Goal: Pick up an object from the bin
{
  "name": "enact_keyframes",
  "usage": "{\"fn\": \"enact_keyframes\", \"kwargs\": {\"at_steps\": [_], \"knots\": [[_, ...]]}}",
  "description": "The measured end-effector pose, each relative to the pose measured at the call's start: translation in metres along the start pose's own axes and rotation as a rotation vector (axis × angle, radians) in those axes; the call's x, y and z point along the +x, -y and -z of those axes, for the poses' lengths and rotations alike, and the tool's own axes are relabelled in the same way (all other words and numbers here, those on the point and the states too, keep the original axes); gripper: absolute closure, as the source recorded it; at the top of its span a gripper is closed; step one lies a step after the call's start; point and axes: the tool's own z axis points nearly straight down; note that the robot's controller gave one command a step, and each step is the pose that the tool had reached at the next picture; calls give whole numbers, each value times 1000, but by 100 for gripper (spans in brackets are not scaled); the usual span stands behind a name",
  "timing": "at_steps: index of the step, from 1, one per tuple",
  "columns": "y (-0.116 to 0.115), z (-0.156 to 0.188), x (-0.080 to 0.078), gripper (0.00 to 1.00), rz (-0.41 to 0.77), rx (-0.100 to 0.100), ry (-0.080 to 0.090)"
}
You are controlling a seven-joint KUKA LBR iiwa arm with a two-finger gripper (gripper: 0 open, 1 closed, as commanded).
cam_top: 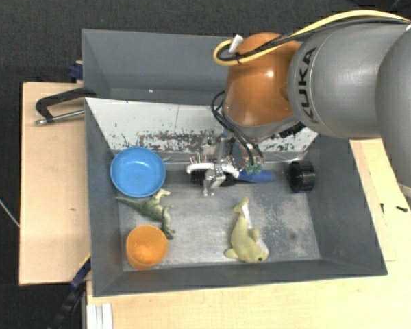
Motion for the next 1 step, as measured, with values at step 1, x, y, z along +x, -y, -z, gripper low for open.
{"fn": "enact_keyframes", "kwargs": {"at_steps": [1], "knots": [[-1,26,-2,100,-1,0,-4]]}}
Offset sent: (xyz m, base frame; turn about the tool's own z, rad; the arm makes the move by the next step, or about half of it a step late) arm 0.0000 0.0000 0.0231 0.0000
